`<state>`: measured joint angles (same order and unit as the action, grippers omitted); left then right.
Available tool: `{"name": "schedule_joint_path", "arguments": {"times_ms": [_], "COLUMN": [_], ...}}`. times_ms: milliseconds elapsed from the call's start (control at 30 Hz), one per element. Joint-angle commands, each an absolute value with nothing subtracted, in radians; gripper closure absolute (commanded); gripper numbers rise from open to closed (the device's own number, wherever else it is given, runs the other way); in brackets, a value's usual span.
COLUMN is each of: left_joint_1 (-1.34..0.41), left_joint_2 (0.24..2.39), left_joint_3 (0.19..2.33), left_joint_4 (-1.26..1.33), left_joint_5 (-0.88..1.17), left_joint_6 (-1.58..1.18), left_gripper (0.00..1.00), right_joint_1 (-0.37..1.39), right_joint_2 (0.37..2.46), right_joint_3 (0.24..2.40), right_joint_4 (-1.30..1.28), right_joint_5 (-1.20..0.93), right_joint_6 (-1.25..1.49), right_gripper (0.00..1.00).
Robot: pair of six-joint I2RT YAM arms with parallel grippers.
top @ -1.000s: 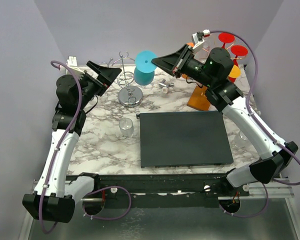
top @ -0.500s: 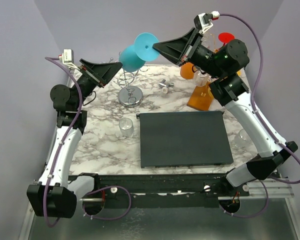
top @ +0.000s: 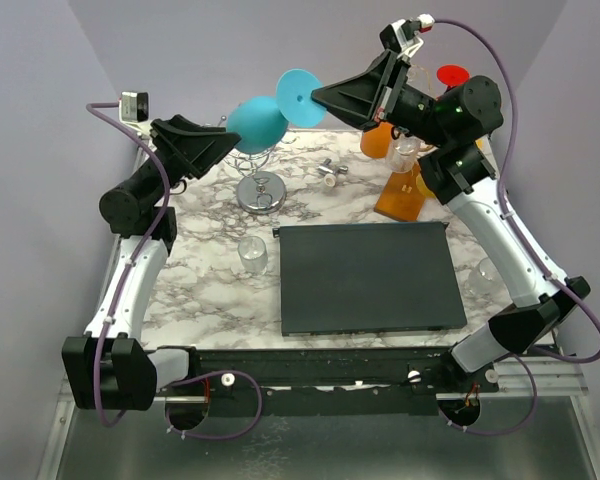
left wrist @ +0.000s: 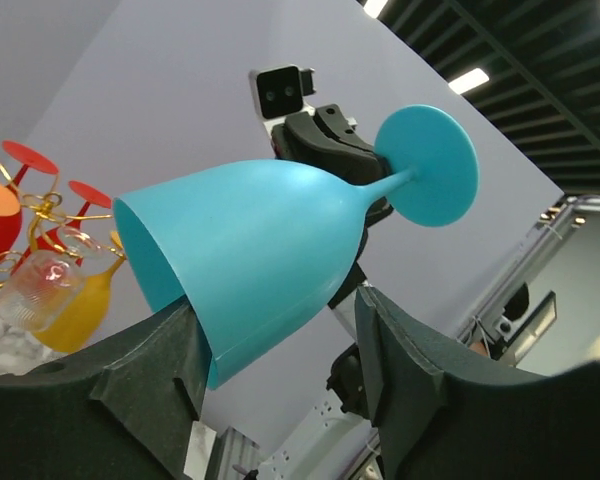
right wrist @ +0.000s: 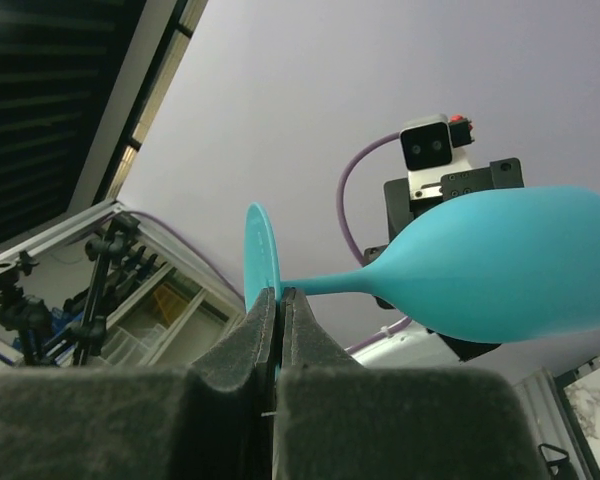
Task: Take the wine glass off the wine glass rack
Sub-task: Place the wine glass at the center of the board.
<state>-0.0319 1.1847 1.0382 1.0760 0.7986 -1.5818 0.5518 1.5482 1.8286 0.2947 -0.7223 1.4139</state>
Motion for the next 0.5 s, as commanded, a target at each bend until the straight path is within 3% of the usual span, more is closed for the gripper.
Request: {"name": "schedule_joint_path", "arguments": {"times_ms": [0, 167, 467], "left_joint_1": [-0.031, -0.031, -0.031], "left_joint_2": [1.219, 1.238, 1.226], "left_joint_3": [1.071, 1.094, 1.140], "left_joint_4": [1.391, 1.520, 1.530], "left_joint_5": [0.857, 0.851, 0.889], "left_joint_6": [-1.786, -1.892, -1.914], "left_gripper": [0.42, 0.49, 0.60], "right_joint_1": [0.512, 0.476, 0.465], "right_joint_2": [1.544, 1.564, 1.590], "right_joint_3": [1.844, 1.861, 1.862], "right_joint_4": [0.381, 0.392, 0.378], "right_joint_5": [-0.844, -0.900, -0.917], "right_joint_6": [1.497, 1.528, 1.515], "right_gripper": [0.99, 0.99, 1.00]}}
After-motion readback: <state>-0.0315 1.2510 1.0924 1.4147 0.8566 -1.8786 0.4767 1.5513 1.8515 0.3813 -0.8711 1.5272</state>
